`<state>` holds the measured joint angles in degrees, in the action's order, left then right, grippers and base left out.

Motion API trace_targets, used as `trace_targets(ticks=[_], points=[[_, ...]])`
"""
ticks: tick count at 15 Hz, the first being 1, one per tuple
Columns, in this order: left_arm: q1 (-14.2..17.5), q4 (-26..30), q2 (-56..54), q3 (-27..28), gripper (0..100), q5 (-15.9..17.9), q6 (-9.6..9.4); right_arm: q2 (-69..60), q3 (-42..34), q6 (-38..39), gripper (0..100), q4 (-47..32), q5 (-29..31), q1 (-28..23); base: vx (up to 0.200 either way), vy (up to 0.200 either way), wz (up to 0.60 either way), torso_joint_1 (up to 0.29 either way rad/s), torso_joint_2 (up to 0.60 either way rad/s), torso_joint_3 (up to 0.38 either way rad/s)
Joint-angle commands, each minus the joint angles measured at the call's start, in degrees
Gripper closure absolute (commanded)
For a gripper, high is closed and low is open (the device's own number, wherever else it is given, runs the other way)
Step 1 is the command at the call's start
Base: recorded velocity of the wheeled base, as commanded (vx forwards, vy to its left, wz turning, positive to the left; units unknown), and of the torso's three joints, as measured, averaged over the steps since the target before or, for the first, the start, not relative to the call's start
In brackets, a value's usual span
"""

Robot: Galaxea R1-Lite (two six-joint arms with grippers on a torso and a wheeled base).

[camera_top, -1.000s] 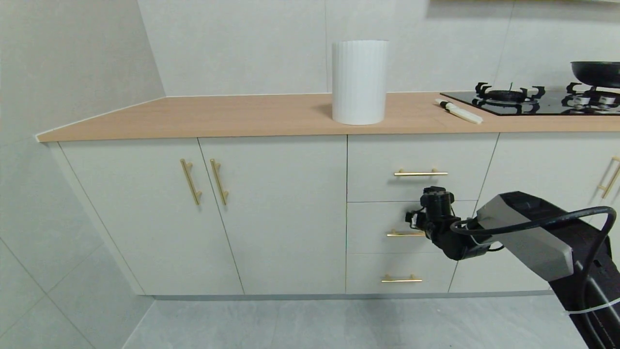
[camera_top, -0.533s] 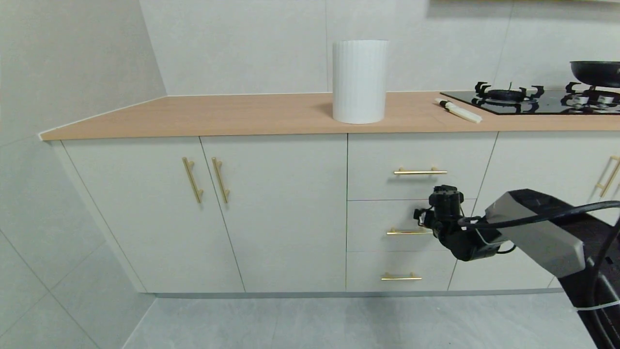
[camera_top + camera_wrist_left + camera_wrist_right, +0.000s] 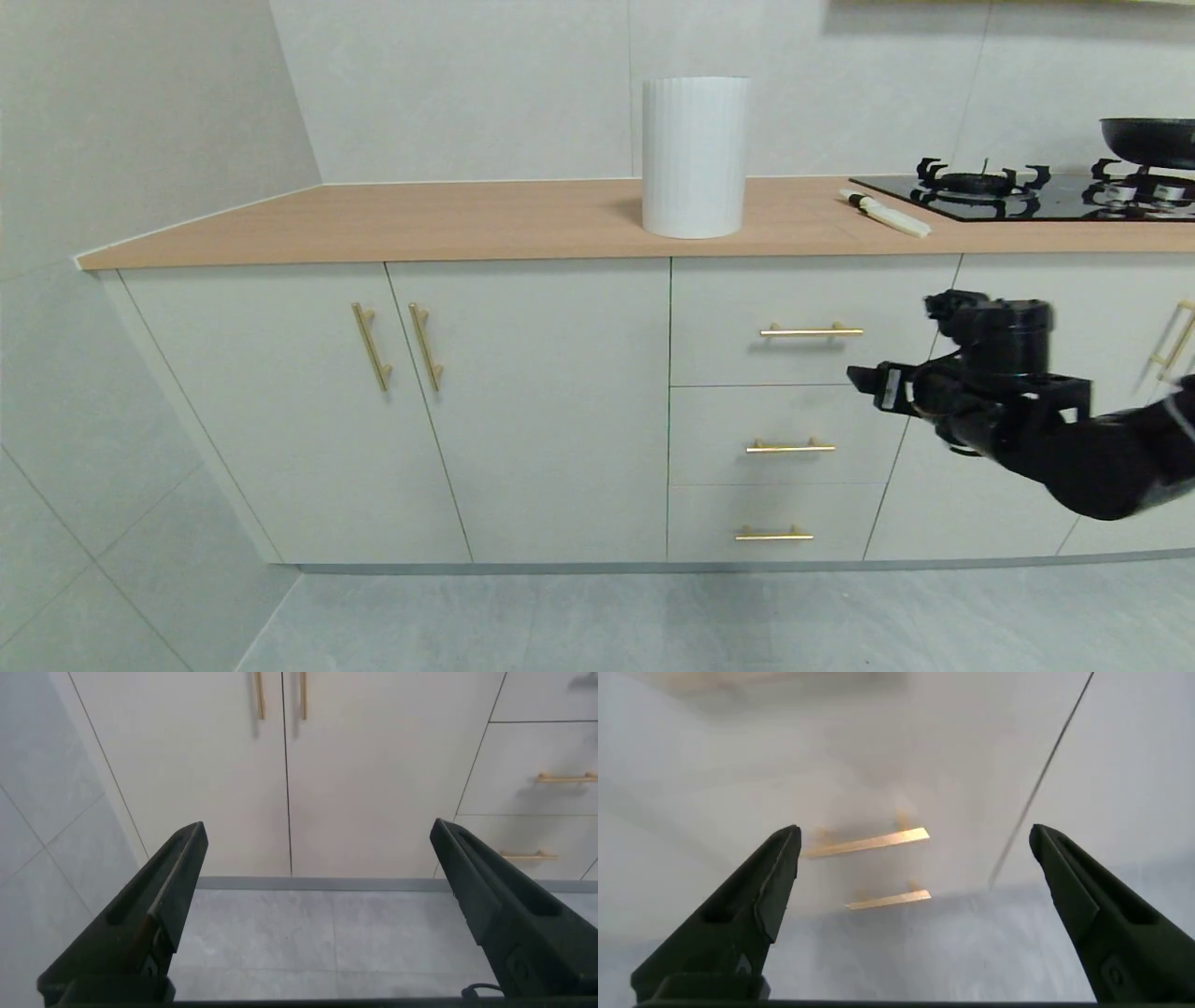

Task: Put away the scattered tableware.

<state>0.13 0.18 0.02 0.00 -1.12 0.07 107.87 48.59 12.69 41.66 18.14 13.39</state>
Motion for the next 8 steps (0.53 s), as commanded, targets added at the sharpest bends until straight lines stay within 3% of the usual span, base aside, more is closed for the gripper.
trace_targets(ticks=[1, 4, 6, 8], points=[[0.0, 0.0, 0.0, 0.0, 0, 0.0, 0.01, -32.1, -16.4, -3.5, 0, -0.7, 2.5, 0.1, 0.0, 0.0, 0.0, 0.0, 0.0, 0.0], [0.0, 0.0, 0.0, 0.0, 0, 0.0, 0.01, -51.5, -24.2, -11.6, 0, -2.5, 3.6, -2.3, 0.0, 0.0, 0.0, 0.0, 0.0, 0.0], [0.0, 0.0, 0.0, 0.0, 0, 0.0, 0.01, -61.6, -25.1, -13.0, 0, -9.7, 3.7, -2.4, 0.0, 0.0, 0.0, 0.0, 0.0, 0.0], [0.0, 0.0, 0.0, 0.0, 0, 0.0, 0.01, -78.3, -22.9, -13.1, 0, -31.6, 3.7, -3.1, 0.0, 0.0, 0.0, 0.0, 0.0, 0.0]])
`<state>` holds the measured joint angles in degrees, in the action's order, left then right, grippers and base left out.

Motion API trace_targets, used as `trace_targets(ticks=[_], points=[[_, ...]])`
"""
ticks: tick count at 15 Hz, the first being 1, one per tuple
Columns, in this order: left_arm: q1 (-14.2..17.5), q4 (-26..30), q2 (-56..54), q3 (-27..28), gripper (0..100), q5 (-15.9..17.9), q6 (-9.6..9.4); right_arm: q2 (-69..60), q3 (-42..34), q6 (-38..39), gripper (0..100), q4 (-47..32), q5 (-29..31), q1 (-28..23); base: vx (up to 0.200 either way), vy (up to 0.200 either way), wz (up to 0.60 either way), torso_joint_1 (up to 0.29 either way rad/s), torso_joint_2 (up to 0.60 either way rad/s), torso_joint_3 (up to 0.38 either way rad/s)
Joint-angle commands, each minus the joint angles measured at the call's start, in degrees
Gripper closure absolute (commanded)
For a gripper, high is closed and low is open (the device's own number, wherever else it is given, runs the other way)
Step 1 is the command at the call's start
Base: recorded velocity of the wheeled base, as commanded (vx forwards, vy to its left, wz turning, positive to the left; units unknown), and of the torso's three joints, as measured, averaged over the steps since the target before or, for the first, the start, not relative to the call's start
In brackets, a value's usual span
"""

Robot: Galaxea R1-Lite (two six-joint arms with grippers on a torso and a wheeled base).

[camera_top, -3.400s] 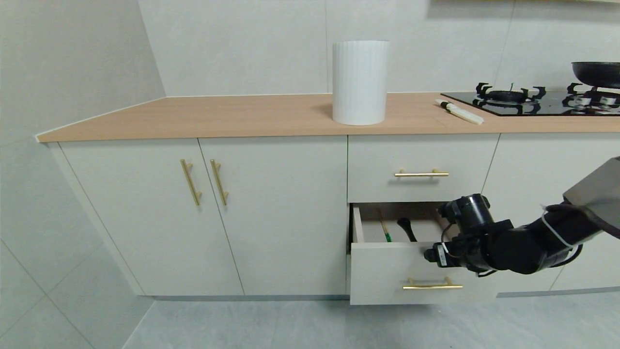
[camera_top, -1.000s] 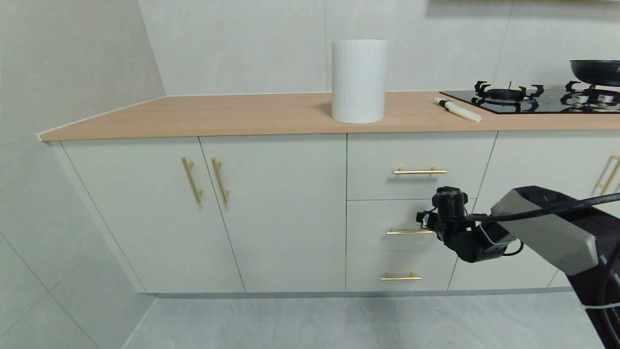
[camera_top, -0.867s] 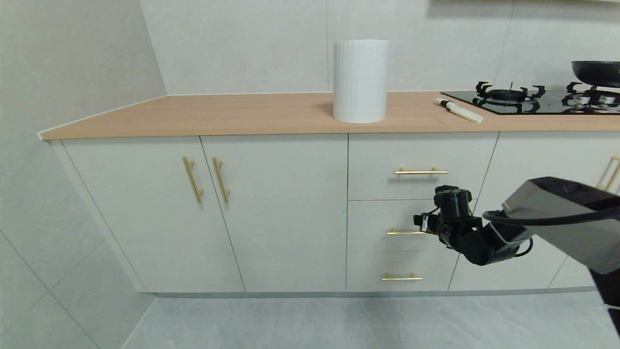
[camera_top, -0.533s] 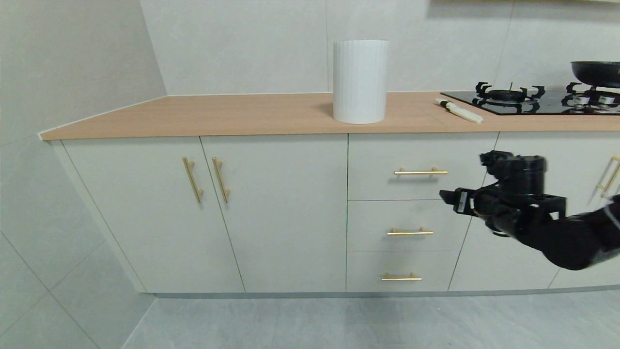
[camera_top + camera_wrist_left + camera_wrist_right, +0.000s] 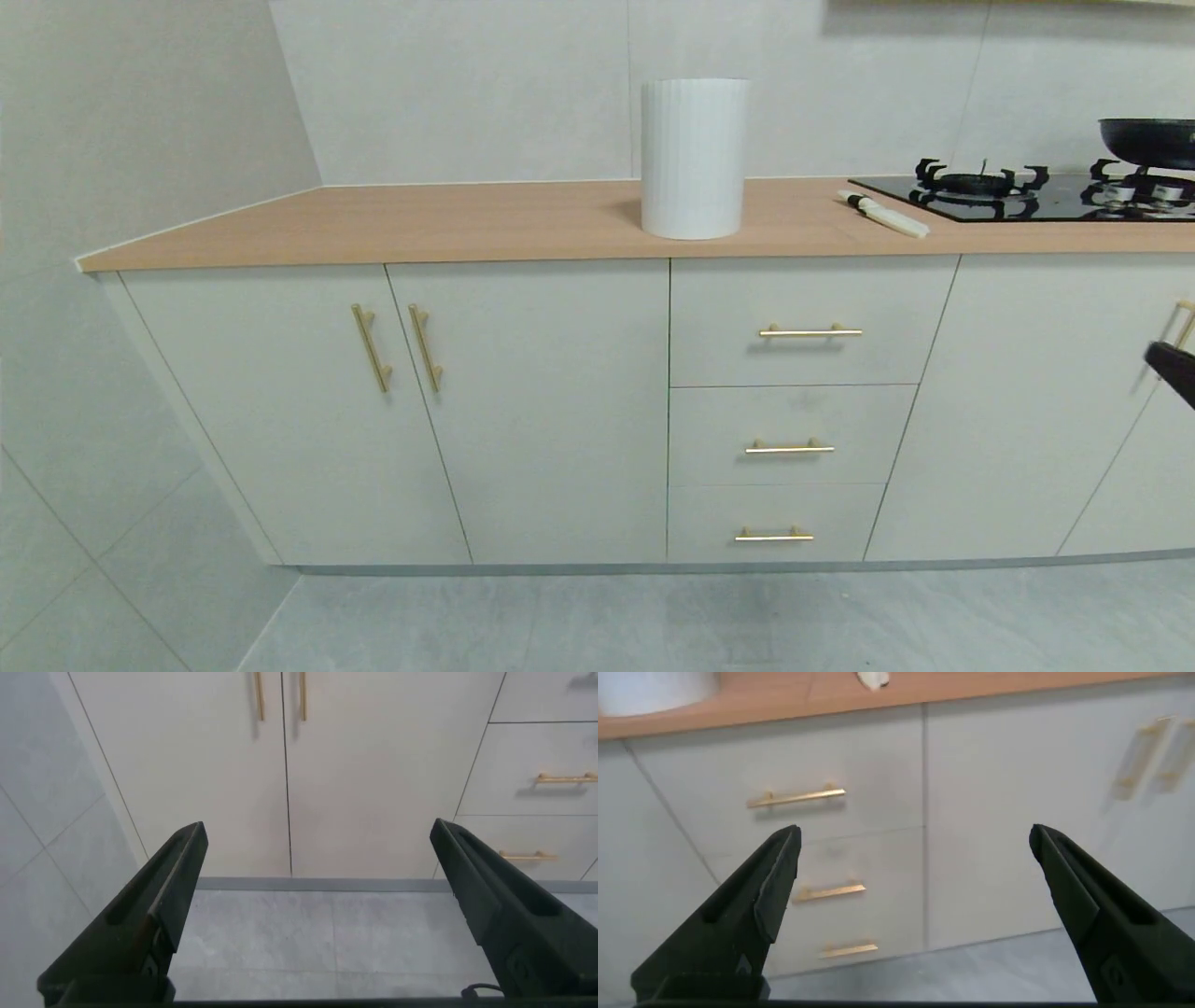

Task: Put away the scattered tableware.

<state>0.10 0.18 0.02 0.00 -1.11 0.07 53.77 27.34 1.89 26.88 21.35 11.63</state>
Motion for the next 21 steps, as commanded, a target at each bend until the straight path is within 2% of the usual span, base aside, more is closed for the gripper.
trace_targets(ticks=[1, 2, 3, 6, 8, 9, 11, 12, 13, 14, 15, 17, 21], points=[[0.0, 0.0, 0.0, 0.0, 0, 0.0, 0.01, -25.1, -1.6, -2.3, 0, -18.0, 0.5, -1.6, 0.0, 0.0, 0.0, 0.0, 0.0, 0.0], [0.0, 0.0, 0.0, 0.0, 0, 0.0, 0.01, -33.0, -0.9, -2.2, 0, -27.1, -0.1, -4.8, 0.0, 0.0, 0.0, 0.0, 0.0, 0.0], [0.0, 0.0, 0.0, 0.0, 0, 0.0, 0.01, -38.3, -1.1, -2.3, 0, -31.0, -0.9, -5.9, 0.0, 0.0, 0.0, 0.0, 0.0, 0.0], [0.1, 0.0, 0.0, 0.0, 0, 0.0, 0.01, -47.7, -0.9, -4.8, 0, -38.7, -0.9, -7.1, 0.0, 0.0, 0.0, 0.0, 0.0, 0.0], [0.1, 0.0, 0.0, 0.0, 0, 0.0, 0.01, -51.7, -2.3, -4.6, 0, -41.5, -1.0, -11.3, 0.0, 0.0, 0.0, 0.0, 0.0, 0.0], [0.0, 0.0, 0.0, 0.0, 0, 0.0, 0.01, -53.8, -3.9, -4.5, 0, -42.4, -0.5, -11.7, 0.0, 0.0, 0.0, 0.0, 0.0, 0.0], [0.0, 0.0, 0.0, 0.0, 0, 0.0, 0.01, -53.8, -5.8, -2.0, 0, -41.4, -1.6, -11.7, 0.0, 0.0, 0.0, 0.0, 0.0, 0.0], [0.1, 0.0, 0.0, 0.0, 0, 0.0, 0.01, -53.8, -7.5, -1.2, 0, -40.9, -5.2, -11.7, 0.0, 0.0, 0.0, 0.0, 0.0, 0.0], [0.1, 0.0, 0.0, 0.0, 0, 0.0, 0.01, -53.8, -7.5, -1.2, 0, -40.9, -5.2, -11.7, 0.0, 0.0, 0.0, 0.0, 0.0, 0.0], [0.0, 0.0, 0.0, 0.0, 0, 0.0, 0.01, -53.8, -14.4, -0.8, 0, -38.4, -11.9, -11.7, 0.0, 0.0, 0.0, 0.0, 0.0, 0.0], [0.1, 0.0, 0.0, 0.0, 0, 0.0, 0.01, -53.8, -19.0, -1.1, 0, -34.7, -13.1, -11.7, 0.0, 0.0, 0.0, 0.0, 0.0, 0.0], [0.1, 0.0, 0.0, 0.0, 0, 0.0, 0.01, -53.7, -25.8, -1.4, 0, -27.7, -22.1, -11.7, 0.0, 0.0, 0.0, 0.0, 0.0, 0.0], [0.0, 0.0, 0.0, 0.0, 0, 0.0, 0.01, -53.7, -26.2, -0.3, 0, -27.1, -25.5, -11.7, 0.0, 0.0, 0.0, 0.0, 0.0, 0.0]])
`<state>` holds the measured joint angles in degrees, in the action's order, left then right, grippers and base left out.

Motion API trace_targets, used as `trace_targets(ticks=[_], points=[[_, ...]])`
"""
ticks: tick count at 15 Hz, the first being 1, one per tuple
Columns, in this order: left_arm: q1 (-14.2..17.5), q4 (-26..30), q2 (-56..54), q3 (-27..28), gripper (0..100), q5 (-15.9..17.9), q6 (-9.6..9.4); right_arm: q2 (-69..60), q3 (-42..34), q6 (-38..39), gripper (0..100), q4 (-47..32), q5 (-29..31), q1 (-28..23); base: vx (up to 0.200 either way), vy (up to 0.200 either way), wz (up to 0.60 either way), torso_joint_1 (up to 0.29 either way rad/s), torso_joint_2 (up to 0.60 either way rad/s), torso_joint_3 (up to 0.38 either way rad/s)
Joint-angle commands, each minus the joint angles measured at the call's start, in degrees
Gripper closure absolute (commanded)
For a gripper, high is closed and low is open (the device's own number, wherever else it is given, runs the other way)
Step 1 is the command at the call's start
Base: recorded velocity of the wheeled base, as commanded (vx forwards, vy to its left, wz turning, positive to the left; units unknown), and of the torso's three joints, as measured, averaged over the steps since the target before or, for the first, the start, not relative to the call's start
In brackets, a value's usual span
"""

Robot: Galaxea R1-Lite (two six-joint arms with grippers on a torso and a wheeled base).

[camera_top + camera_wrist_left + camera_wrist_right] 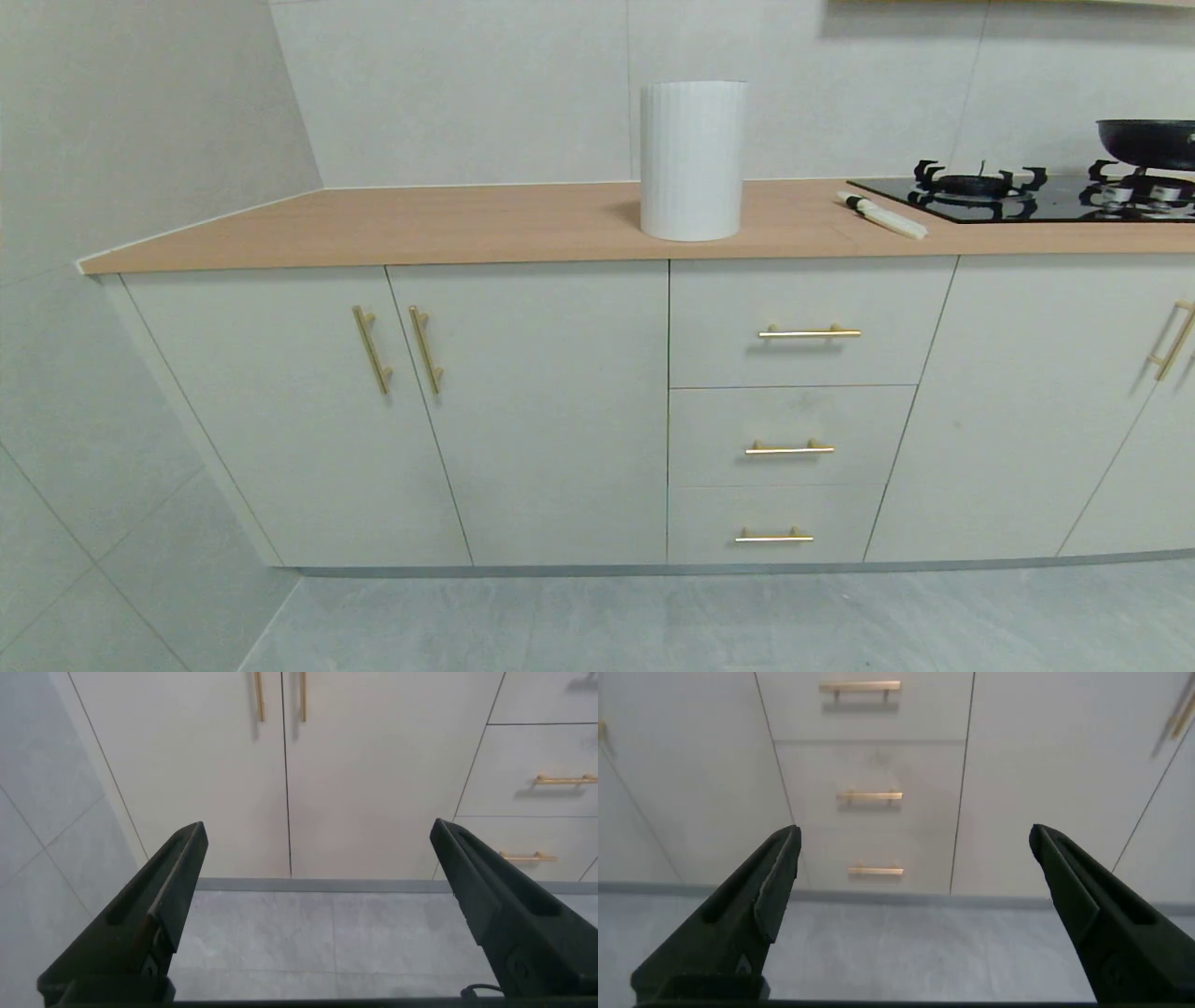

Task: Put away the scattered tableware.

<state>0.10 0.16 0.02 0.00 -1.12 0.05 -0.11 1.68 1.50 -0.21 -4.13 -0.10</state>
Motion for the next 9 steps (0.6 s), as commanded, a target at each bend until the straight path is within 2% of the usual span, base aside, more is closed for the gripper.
trace_targets(ticks=[1, 4, 5, 6, 7, 9], points=[[0.1, 0.0, 0.0, 0.0, 0, 0.0, 0.04, 0.3, -0.5, 0.4, 0, 0.0, -0.3, 0.1, 0.0, 0.0, 0.0, 0.0, 0.0, 0.0], [0.1, 0.0, 0.0, 0.0, 0, 0.0, -0.22, 0.2, -0.6, -0.2, 0, 0.4, 0.6, 0.1, 0.0, 0.0, 0.0, 0.0, 0.0, 0.0], [0.1, 0.0, 0.0, 0.0, 0, 0.0, 0.04, 0.2, -1.5, -6.7, 0, 0.2, 0.4, 0.1, 0.0, 0.0, 0.0, 0.0, 0.0, 0.0], [0.1, 0.0, 0.0, 0.0, 0, 0.0, 0.04, 0.9, -1.7, -6.9, 0, 0.4, 0.3, 0.4, 0.0, 0.0, 0.0, 0.0, 0.0, 0.0], [0.0, 0.0, 0.0, 0.0, 0, 0.0, 0.04, 3.2, -1.7, -0.3, 0, 0.4, 0.6, 0.5, 0.0, 0.0, 0.0, 0.0, 0.0, 0.0], [0.1, 0.0, 0.0, 0.0, 0, 0.0, 0.04, 0.1, -1.7, 0.4, 0, 0.4, 2.4, 0.3, 0.0, 0.0, 0.0, 0.0, 0.0, 0.0]])
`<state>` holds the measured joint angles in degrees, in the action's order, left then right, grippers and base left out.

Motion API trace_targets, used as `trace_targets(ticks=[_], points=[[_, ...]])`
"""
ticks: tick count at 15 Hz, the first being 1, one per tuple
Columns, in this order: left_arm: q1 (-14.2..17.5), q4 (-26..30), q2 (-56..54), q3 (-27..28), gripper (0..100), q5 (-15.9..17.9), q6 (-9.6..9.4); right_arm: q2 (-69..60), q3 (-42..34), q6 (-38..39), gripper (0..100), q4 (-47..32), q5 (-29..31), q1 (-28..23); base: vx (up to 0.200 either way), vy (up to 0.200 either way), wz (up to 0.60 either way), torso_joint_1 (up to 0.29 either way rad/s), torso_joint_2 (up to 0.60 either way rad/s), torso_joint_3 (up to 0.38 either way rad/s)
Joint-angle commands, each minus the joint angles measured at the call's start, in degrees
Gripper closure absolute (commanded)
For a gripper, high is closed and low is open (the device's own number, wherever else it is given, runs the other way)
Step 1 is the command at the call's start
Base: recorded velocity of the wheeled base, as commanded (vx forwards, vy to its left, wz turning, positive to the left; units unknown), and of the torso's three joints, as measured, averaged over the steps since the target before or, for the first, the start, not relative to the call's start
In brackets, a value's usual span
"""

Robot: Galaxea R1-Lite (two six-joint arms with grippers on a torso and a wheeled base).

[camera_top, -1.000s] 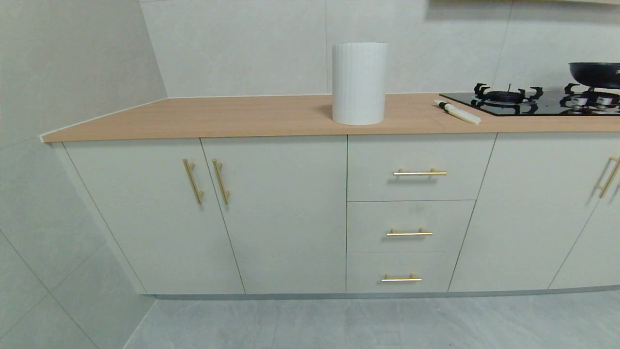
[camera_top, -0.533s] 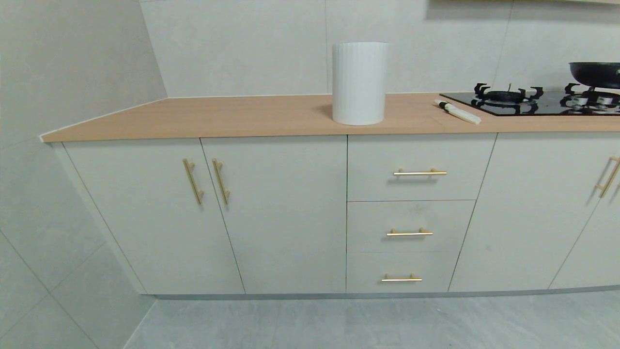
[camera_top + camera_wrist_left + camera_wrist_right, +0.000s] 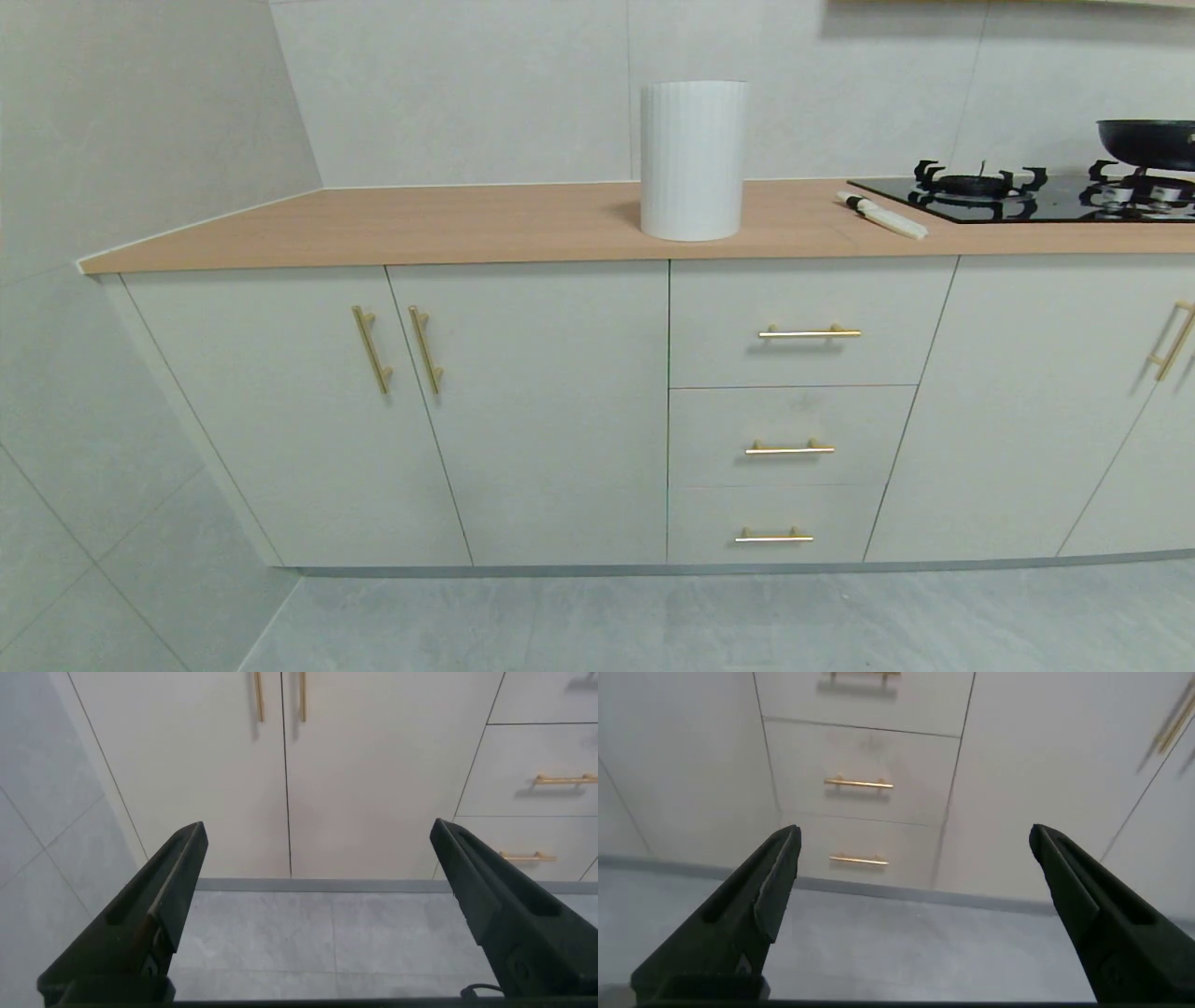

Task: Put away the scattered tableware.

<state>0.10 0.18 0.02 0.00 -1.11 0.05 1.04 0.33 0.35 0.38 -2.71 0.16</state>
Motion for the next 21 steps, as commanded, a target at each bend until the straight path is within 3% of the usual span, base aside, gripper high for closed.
trace_targets(ticks=[1, 8, 21], points=[[0.1, 0.1, 0.0, 0.0, 0, 0.0, 0.04, -1.0, -0.3, 0.7, 0, -0.2, 0.9, 0.0, 0.0, 0.0, 0.0, 0.0, 0.0, 0.0], [0.1, 0.0, 0.0, 0.0, 0, 0.0, -0.05, -1.0, -0.3, -0.4, 0, -0.3, 0.9, 0.0, 0.0, 0.0, 0.0, 0.0, 0.0, 0.0], [0.1, 0.1, 0.0, 0.0, 0, 0.0, 0.04, -1.0, -0.3, -0.2, 0, -0.3, 0.9, 0.0, 0.2, 0.0, 0.0, 0.004, 0.0, 0.002]])
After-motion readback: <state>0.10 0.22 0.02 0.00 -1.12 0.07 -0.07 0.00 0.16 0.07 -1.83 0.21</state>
